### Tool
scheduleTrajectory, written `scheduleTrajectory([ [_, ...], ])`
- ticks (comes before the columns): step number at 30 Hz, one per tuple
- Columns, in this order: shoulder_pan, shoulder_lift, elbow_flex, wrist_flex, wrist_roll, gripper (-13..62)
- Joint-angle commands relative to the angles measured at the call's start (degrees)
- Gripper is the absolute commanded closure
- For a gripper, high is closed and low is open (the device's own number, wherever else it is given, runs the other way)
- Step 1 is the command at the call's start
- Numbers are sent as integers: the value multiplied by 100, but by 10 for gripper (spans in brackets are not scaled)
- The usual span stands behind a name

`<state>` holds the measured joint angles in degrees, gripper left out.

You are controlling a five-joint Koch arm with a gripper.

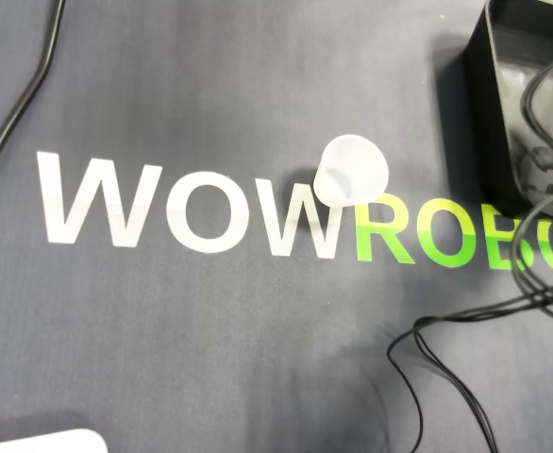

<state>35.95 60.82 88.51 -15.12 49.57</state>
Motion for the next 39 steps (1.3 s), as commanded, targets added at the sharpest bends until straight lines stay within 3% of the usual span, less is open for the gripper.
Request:
scheduleTrajectory([
  [1, 62, 88, -501, -141, 193, 444],
  [15, -9, 343, -932, 281, -18, 444],
  [26, -940, 2092, -738, 1248, -3806, 445],
  [39, -3111, 4667, 1819, 1204, -7919, 445],
])
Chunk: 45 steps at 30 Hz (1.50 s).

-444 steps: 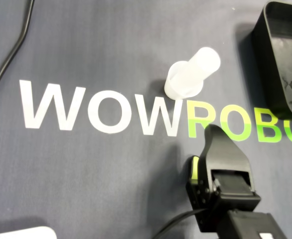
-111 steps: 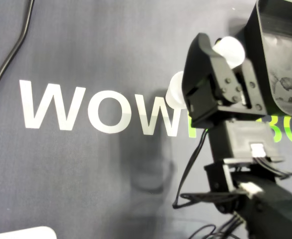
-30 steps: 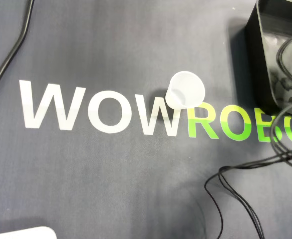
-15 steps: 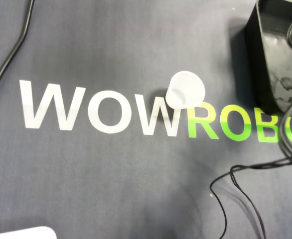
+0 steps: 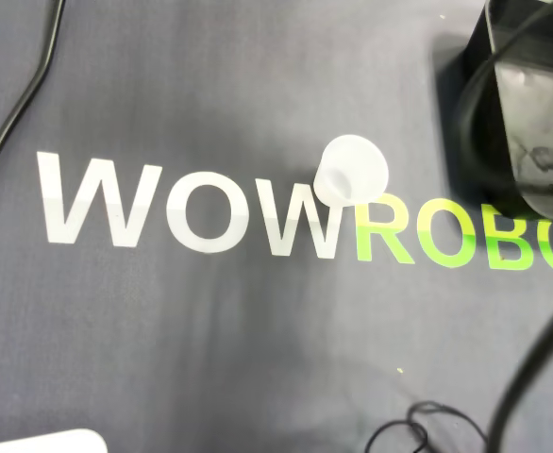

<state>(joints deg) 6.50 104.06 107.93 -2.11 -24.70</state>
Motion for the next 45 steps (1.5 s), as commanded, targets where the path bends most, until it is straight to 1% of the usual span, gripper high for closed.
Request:
scheduleTrajectory([
  [1, -299, 483, 114, -105, -756, 445],
  [5, -598, 844, 958, -448, -1740, 445],
  [11, -606, 1046, 1635, -703, -2602, 445],
  [15, -606, 1063, 1898, -729, -3120, 445],
  [23, -703, 773, 2733, -1503, -4412, 445],
  [33, -1099, 132, 2927, -2074, -5669, 445],
  [39, -1318, -141, 2883, -2109, -6267, 445],
  [45, -1310, -220, 2927, -2101, -6478, 445],
])
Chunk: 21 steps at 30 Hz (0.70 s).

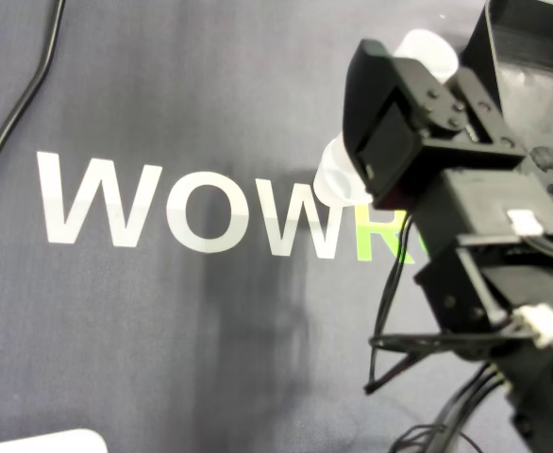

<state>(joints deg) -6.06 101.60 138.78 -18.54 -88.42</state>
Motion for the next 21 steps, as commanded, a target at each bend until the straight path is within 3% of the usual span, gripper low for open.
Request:
scheduleTrajectory([
  [1, -44, 26, -141, -457, -123, 445],
  [21, 325, -404, 0, -729, -237, 444],
])
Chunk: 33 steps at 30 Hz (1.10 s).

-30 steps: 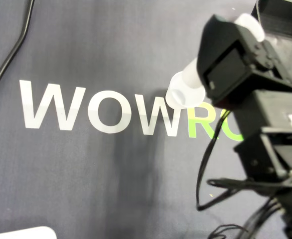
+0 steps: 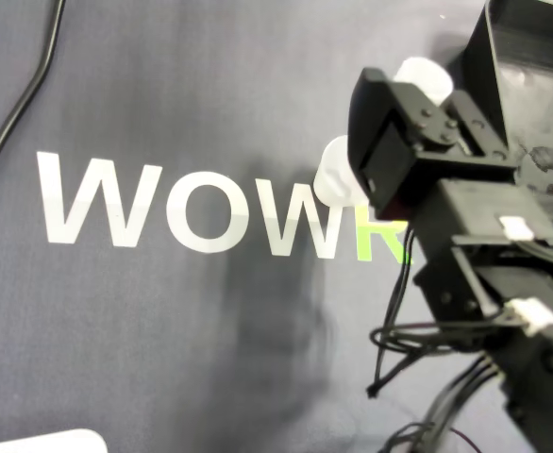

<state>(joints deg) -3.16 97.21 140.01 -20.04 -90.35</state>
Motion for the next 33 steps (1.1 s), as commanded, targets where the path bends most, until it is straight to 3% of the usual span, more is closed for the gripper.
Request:
scheduleTrajectory([
  [1, 35, 0, -114, -624, -35, 444],
  [21, -9, -413, 105, -1266, 0, 432],
  [26, -35, -457, 308, -1380, -9, 306],
  [33, -35, -396, 677, -1767, 0, 240],
])
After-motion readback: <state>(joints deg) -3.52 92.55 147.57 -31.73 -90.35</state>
